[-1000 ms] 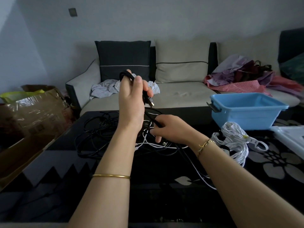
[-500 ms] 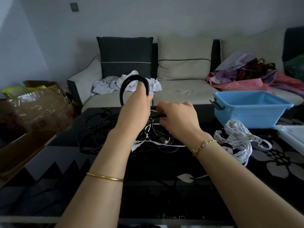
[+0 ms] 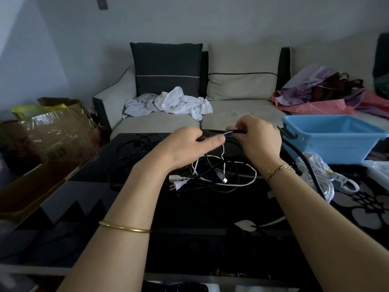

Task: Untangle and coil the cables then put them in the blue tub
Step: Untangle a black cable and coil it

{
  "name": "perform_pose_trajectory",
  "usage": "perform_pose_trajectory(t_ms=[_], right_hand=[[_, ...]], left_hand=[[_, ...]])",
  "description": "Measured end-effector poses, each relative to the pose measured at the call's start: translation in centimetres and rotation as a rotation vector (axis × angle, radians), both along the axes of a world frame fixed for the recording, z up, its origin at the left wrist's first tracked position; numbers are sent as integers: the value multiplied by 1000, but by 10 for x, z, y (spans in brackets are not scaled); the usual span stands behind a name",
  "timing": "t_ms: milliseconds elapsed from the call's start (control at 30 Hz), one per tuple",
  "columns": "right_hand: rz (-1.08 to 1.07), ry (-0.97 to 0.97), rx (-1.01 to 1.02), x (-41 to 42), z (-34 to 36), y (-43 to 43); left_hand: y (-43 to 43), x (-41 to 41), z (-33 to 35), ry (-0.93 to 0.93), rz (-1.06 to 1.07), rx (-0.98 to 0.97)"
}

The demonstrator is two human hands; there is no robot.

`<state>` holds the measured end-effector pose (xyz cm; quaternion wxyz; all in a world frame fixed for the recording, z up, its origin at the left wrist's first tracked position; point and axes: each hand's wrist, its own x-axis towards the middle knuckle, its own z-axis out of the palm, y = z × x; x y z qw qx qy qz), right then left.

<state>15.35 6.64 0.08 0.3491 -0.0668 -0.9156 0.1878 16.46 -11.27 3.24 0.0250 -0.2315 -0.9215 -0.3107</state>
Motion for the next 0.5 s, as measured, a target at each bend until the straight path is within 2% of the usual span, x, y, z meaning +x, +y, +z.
perform_pose_trajectory(t_ms=[133,267,400,500], right_hand=[[132,17,-199,-11,-5,1],[270,25,-493,-13,-15,1],[488,-72,-875,-6,-25,-6],[499,-147,-841,1,-30,-2]], left_hand=[[1,3,-2,-257,-108,280],[-2,0,2,-501,-197,617],[-2,-5,2,-727,-301,932],[-2,-10,5,-755,-361,1244]])
